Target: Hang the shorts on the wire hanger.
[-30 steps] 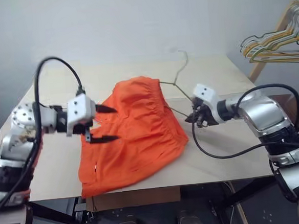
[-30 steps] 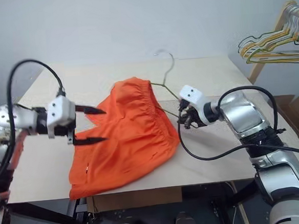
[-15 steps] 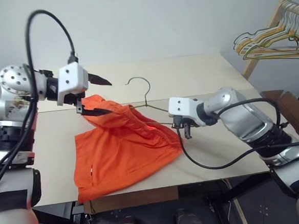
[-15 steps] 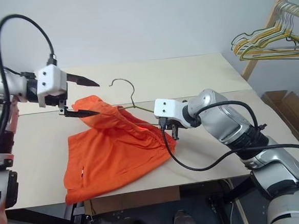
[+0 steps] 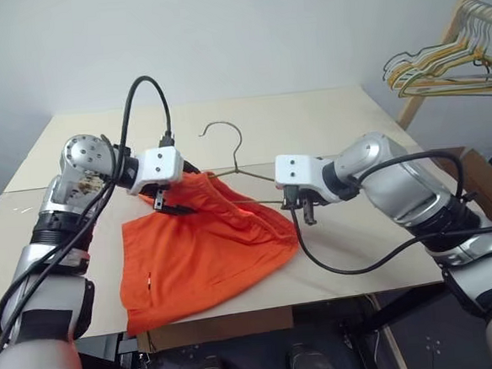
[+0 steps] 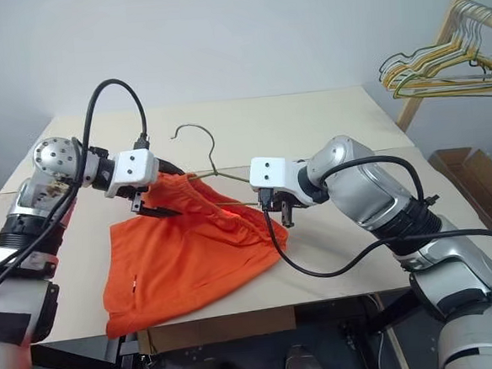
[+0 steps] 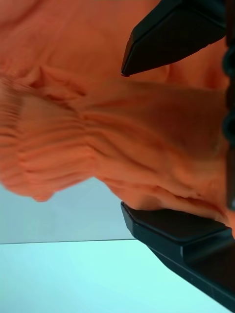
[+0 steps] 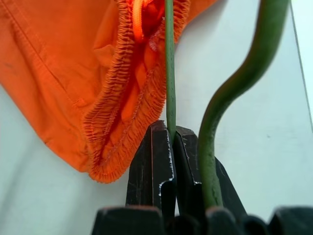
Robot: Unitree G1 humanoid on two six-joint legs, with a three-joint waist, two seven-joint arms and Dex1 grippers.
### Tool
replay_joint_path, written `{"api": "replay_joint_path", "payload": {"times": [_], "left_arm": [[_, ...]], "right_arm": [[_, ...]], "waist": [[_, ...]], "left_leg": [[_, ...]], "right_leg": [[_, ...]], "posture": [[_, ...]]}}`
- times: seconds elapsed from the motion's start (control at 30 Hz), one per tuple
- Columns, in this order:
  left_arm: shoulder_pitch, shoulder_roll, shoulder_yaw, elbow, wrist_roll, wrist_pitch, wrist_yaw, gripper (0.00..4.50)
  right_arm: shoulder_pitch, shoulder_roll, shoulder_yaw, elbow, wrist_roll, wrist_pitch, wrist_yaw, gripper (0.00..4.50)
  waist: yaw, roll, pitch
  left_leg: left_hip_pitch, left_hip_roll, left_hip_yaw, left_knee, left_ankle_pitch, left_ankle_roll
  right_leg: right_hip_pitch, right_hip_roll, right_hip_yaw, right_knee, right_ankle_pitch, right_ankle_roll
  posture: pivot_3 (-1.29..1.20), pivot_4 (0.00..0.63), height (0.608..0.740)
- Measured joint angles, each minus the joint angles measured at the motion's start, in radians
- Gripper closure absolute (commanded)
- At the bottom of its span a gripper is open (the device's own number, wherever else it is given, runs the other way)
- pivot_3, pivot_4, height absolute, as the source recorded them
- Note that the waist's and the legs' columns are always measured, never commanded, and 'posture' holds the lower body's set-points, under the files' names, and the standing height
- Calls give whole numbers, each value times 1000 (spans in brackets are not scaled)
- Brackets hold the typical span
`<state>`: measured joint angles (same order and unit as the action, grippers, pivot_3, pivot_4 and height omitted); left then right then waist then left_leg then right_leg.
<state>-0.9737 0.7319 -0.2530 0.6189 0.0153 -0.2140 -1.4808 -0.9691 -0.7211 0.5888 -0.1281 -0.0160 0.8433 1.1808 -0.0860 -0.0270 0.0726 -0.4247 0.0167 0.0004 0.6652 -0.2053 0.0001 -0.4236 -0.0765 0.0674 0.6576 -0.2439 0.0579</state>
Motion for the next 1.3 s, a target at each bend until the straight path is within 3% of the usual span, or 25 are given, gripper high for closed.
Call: {"api": "replay_joint_path", "payload": {"times": [0.1,0.2,0.6,0.77,0.87,0.97,1.23,1.3], "left_arm": [[-1,0,-17,23,18,0,-27,59],[-1,-10,-35,48,45,-2,-26,616],[-2,-33,-38,75,60,0,-16,4482],[-2,-34,-36,79,57,9,-15,4482],[-2,-34,-35,77,55,33,-22,4500],[-2,-34,-33,73,51,46,-30,4500],[-2,-26,0,56,21,116,-43,4500],[1,-22,0,47,20,132,-51,4500]], "right_arm": [[0,0,0,-5,1,8,11,4500],[0,0,-1,-8,2,14,17,4500],[-3,0,-16,-11,37,65,13,4500],[1,-4,-15,-32,27,66,-7,4500],[31,-4,-22,-49,22,52,-35,3757],[67,-31,-34,-71,24,48,-48,2718],[156,-153,-350,-138,101,171,-118,13],[217,-173,-432,-170,129,204,-140,13]], "waist": [[-11,0,0],[-17,0,0],[-32,0,0],[-40,0,0],[-40,0,0],[-39,0,0],[-39,0,0],[-38,0,0]], "left_leg": [[0,0,0,0,0,0],[1,0,-1,0,0,0],[1,0,-2,0,0,0],[0,0,-2,0,0,0],[0,0,-3,0,0,0],[0,-1,-3,0,0,0],[1,0,-3,0,0,0],[1,0,-3,0,0,0]], "right_leg": [[0,0,0,0,0,0],[0,0,0,1,0,0],[0,0,-1,2,0,0],[0,0,-1,2,0,0],[0,0,-1,2,0,0],[0,-1,-1,2,0,0],[1,0,-1,2,-1,0],[1,-1,-1,2,-1,1]], "posture": [[-99,0,740],[-101,0,740],[-111,0,740],[-111,0,740],[-112,5,740],[-115,9,740],[-123,29,740],[-123,31,740]]}}
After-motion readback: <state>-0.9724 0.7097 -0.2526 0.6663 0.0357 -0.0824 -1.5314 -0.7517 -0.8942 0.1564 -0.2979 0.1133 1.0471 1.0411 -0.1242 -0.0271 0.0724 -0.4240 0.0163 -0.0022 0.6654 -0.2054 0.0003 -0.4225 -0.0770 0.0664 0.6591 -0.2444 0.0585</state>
